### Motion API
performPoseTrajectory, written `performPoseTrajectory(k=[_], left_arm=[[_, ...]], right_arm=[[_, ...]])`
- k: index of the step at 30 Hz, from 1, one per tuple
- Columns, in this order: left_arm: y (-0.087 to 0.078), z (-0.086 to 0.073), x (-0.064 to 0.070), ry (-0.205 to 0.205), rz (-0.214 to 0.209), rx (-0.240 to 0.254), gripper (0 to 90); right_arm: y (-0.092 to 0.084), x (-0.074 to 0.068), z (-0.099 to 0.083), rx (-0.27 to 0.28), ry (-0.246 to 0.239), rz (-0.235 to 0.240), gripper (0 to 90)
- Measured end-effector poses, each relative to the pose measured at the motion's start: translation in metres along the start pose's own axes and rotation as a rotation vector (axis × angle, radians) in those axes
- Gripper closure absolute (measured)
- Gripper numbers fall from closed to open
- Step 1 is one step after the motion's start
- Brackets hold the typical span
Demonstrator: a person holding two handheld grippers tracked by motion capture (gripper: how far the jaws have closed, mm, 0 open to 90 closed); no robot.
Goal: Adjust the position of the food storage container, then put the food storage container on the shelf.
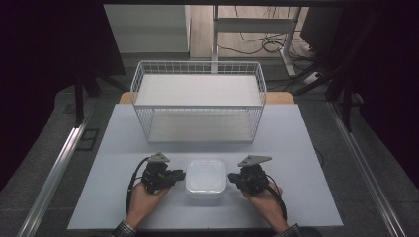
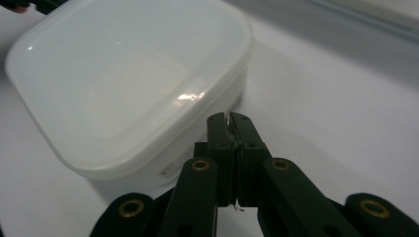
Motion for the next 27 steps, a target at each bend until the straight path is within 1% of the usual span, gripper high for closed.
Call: performPoseTrajectory(k=[1,2,3,6,7,8,11,12,13,14,15,17,20,22,25,27], left_arm=[[-0.003,-0.001,-0.001,0.009,0.007,0.000,69.0],[-0.003,-0.001,-0.001,0.009,0.007,0.000,65.2],[-0.007,-0.003,-0.002,0.022,0.022,0.003,65.2],[-0.015,-0.007,-0.003,0.045,0.034,0.014,49.0],[-0.019,-0.009,-0.004,0.059,0.031,0.020,38.4],[-0.021,-0.011,-0.004,0.063,0.031,0.030,34.0],[-0.026,-0.016,-0.006,0.073,0.028,0.052,20.7],[-0.027,-0.018,-0.007,0.071,0.025,0.058,18.3],[-0.027,-0.018,-0.007,0.071,0.025,0.058,16.5],[-0.028,-0.019,-0.007,0.069,0.017,0.065,16.5],[-0.030,-0.020,-0.008,0.065,0.015,0.071,11.7],[-0.031,-0.021,-0.008,0.068,0.009,0.075,9.8],[-0.031,-0.021,-0.009,0.076,0.015,0.079,7.8],[-0.031,-0.022,-0.010,0.088,0.012,0.071,7.2],[-0.030,-0.022,-0.010,0.095,0.000,0.078,4.6],[-0.030,-0.022,-0.010,0.097,0.006,0.080,4.0]], right_arm=[[-0.003,0.002,0.000,0.010,-0.001,-0.002,84.3],[-0.003,0.002,0.000,0.010,-0.001,-0.002,84.3],[-0.005,0.004,0.000,0.020,-0.001,-0.003,82.3],[-0.013,0.011,-0.001,0.047,-0.023,-0.024,71.5],[-0.017,0.014,-0.003,0.059,-0.038,-0.032,63.0],[-0.018,0.015,-0.004,0.062,-0.043,-0.034,58.1],[-0.019,0.020,-0.010,0.060,-0.049,-0.022,36.7],[-0.020,0.022,-0.012,0.059,-0.049,-0.021,31.7],[-0.020,0.022,-0.012,0.059,-0.049,-0.021,31.7],[-0.020,0.024,-0.014,0.059,-0.046,-0.013,26.9],[-0.020,0.028,-0.016,0.065,-0.034,-0.015,19.6],[-0.020,0.030,-0.016,0.071,-0.029,-0.025,14.8],[-0.020,0.031,-0.015,0.093,-0.020,-0.024,9.6],[-0.020,0.030,-0.015,0.084,-0.032,-0.024,7.5],[-0.019,0.029,-0.015,0.087,-0.033,-0.021,6.0],[-0.019,0.028,-0.013,0.096,-0.030,-0.021,5.0]])
Point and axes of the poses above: each handheld gripper's, and its own axes: y roughly forward along the jaws, z roughly out of its top, x roughly to its right, the point moved 5 cm from there along y, roughly forward along the jaws, and after that the axes turned 6 degrees about x, right-handed, at the moved point
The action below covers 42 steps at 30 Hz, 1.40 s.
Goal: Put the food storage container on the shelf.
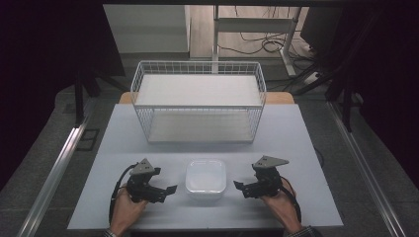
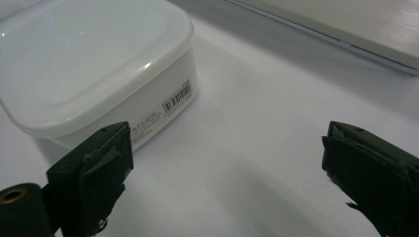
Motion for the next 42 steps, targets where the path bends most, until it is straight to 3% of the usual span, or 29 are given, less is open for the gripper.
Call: performPoseTrajectory(k=[11,14,18,25,29,34,35,36,37,38,39,42], left_arm=[[-0.005,0.012,0.004,-0.019,-0.036,0.006,4.3],[-0.005,0.019,0.008,-0.035,-0.081,0.031,4.3],[-0.004,0.025,0.011,-0.030,-0.085,0.032,5.8],[0.012,0.037,0.018,-0.019,-0.119,0.008,9.4],[0.029,0.041,0.023,-0.014,-0.141,-0.020,10.9],[0.046,0.037,0.023,-0.043,-0.185,-0.069,12.5],[0.047,0.035,0.024,-0.073,-0.225,-0.073,15.4],[0.047,0.034,0.025,-0.089,-0.250,-0.074,19.0],[0.047,0.034,0.025,-0.089,-0.250,-0.074,21.4],[0.045,0.034,0.027,-0.087,-0.248,-0.087,22.6],[0.045,0.034,0.027,-0.087,-0.248,-0.087,24.4],[0.031,0.032,0.027,-0.129,-0.246,-0.092,38.5]], right_arm=[[-0.005,-0.008,0.017,0.040,0.002,0.018,2.1],[-0.005,-0.013,0.023,0.044,0.001,0.013,1.0],[-0.002,-0.018,0.028,0.038,0.018,0.032,0.5],[0.005,-0.031,0.034,-0.001,0.024,0.072,6.4],[0.017,-0.036,0.035,-0.042,0.046,0.109,8.8],[0.033,-0.039,0.029,-0.089,0.088,0.135,11.7],[0.034,-0.039,0.027,-0.100,0.147,0.174,16.5],[0.034,-0.039,0.027,-0.106,0.161,0.187,20.6],[0.034,-0.039,0.027,-0.106,0.161,0.187,20.6],[0.033,-0.041,0.026,-0.124,0.215,0.236,26.8],[0.033,-0.041,0.026,-0.124,0.215,0.236,26.8],[0.026,-0.041,0.025,-0.144,0.242,0.237,38.6]])
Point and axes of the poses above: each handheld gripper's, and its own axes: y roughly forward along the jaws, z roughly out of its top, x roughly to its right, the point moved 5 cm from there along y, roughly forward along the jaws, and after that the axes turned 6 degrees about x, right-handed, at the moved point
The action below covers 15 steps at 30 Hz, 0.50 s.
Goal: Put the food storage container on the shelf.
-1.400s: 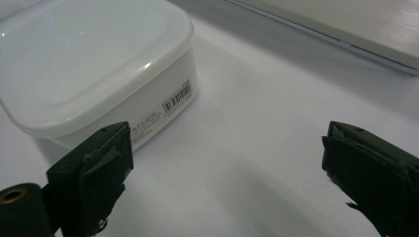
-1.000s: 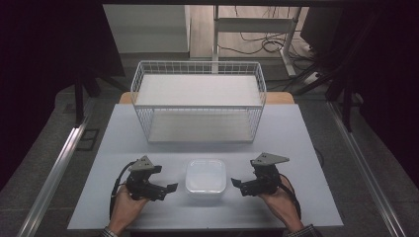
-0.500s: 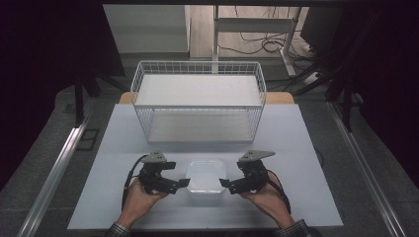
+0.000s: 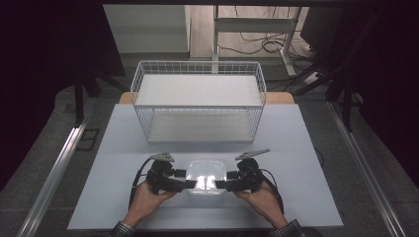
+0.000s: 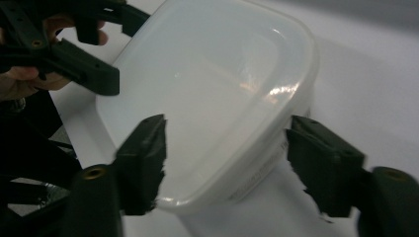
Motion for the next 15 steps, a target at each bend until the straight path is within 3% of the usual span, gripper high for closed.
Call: performPoseTrajectory(k=[3,7,10,11,12,15], left_arm=[[-0.009,-0.004,0.004,-0.026,-0.006,0.011,54.3],[-0.015,-0.006,0.011,-0.032,0.018,0.035,64.3],[-0.019,-0.005,0.013,-0.038,0.024,0.061,72.2],[-0.020,-0.005,0.014,-0.010,0.057,0.072,80.9],[-0.019,-0.005,0.015,0.012,0.085,0.074,81.0],[-0.019,-0.004,0.015,0.005,0.090,0.077,81.1]], right_arm=[[-0.009,-0.003,-0.001,0.015,0.011,-0.019,53.8],[-0.019,-0.007,-0.005,0.033,0.059,-0.022,65.6],[-0.024,-0.009,-0.005,0.061,0.069,-0.031,73.0],[-0.027,-0.010,-0.004,0.083,0.054,-0.058,78.1],[-0.026,-0.011,-0.004,0.081,0.030,-0.078,78.1],[-0.024,-0.012,-0.003,0.102,-0.002,-0.116,78.1]])
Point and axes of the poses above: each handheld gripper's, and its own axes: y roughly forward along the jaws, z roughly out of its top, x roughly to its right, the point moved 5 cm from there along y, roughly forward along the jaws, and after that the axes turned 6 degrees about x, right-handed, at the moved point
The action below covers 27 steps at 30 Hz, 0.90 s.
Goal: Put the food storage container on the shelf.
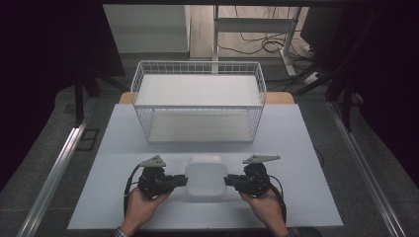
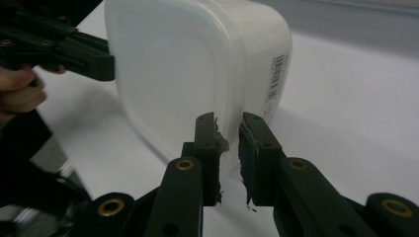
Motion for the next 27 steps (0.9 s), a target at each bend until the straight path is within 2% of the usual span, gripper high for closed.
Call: performPoseTrajectory(k=[3,12,16,22,27], left_arm=[[0.001,0.000,-0.001,-0.017,-0.002,0.018,81.2],[-0.005,0.015,0.001,-0.010,0.001,0.071,81.1],[-0.008,0.021,0.001,-0.006,0.008,0.086,81.1],[-0.018,0.038,0.000,0.011,0.029,0.111,81.0],[-0.028,0.059,0.001,0.037,0.046,0.138,81.0]], right_arm=[[0.000,0.000,0.000,0.025,-0.017,-0.012,78.2],[-0.007,-0.001,0.013,0.106,-0.043,-0.006,78.3],[-0.008,-0.001,0.020,0.120,-0.054,-0.001,78.3],[-0.010,-0.004,0.038,0.151,-0.076,0.007,78.3],[-0.015,-0.007,0.060,0.177,-0.097,0.008,78.4]])
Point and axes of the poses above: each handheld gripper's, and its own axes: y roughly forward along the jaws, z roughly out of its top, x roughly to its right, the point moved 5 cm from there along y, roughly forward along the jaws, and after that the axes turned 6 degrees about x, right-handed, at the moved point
